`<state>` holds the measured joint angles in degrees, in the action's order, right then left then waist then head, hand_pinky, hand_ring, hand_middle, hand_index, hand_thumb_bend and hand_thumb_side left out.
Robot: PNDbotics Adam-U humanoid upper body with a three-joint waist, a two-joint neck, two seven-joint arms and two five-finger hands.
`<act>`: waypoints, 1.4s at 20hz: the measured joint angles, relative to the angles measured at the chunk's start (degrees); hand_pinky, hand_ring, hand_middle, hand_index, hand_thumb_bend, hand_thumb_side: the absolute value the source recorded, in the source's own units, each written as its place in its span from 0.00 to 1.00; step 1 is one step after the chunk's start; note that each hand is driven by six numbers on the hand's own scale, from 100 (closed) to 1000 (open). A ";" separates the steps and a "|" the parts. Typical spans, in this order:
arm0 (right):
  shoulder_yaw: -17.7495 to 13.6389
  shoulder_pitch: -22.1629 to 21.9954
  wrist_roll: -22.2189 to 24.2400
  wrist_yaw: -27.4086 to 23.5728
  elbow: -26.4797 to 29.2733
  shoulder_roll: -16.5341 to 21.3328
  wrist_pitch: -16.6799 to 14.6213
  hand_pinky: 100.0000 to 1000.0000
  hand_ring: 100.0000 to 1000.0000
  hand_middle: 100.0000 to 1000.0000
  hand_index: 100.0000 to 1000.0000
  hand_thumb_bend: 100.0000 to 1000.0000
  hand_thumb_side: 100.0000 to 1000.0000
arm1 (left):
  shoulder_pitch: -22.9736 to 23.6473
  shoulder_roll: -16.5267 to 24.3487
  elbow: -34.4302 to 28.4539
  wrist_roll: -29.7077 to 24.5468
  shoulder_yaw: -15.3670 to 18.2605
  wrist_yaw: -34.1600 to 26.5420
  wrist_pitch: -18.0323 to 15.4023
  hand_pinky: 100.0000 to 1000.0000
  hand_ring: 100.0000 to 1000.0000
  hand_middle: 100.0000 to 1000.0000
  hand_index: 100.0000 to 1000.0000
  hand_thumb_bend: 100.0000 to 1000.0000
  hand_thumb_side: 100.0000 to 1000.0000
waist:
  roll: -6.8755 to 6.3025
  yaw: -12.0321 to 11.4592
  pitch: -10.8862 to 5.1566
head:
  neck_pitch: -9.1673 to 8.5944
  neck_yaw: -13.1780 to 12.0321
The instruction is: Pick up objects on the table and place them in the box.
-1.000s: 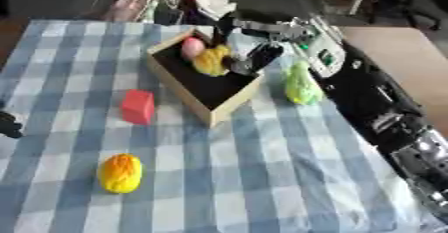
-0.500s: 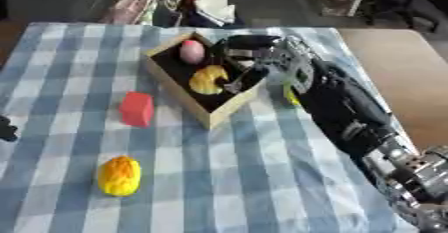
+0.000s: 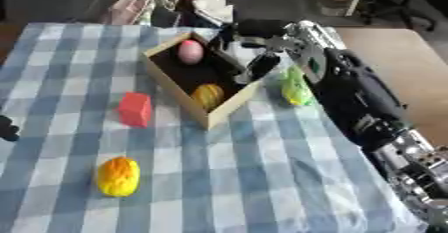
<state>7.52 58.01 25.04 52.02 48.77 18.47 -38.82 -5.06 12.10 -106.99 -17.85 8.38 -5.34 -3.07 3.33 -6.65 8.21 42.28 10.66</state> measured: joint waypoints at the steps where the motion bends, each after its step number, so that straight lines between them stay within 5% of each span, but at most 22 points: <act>1: -0.43 0.00 0.29 -0.43 0.09 0.84 0.67 0.80 0.74 0.77 0.91 0.14 0.24 | 0.00 0.00 0.00 0.00 0.00 0.00 0.00 0.69 0.46 0.50 0.70 0.00 0.60 | 0.00 0.05 0.00 | 0.00 0.00; 15: -6.81 -3.05 4.59 0.41 -7.96 7.26 9.94 0.83 0.81 0.89 0.94 0.16 0.41 | 0.08 0.02 0.00 0.09 0.01 0.00 -0.07 0.69 0.46 0.50 0.70 0.00 0.60 | 0.00 0.61 0.00 | 0.02 -0.16; 22: -7.41 -3.59 5.41 5.46 -10.82 8.08 10.76 0.85 0.85 0.90 0.94 0.25 0.51 | 0.26 0.03 0.00 0.10 0.01 0.00 -0.08 0.69 0.46 0.50 0.70 0.00 0.60 | 0.00 0.71 0.00 | 0.05 -0.19; 28: -7.08 -4.11 10.63 9.62 -11.73 8.29 10.02 0.85 0.85 0.89 0.93 0.29 0.53 | 0.42 0.03 0.00 0.11 0.01 0.02 -0.09 0.69 0.46 0.50 0.70 0.00 0.60 | 0.00 0.71 -0.03 | 0.07 -0.18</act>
<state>0.44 53.91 35.66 61.64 37.04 26.75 -28.80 -4.64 12.13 -106.98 -17.74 8.39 -5.32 -3.16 3.33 -5.93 8.18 42.35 10.48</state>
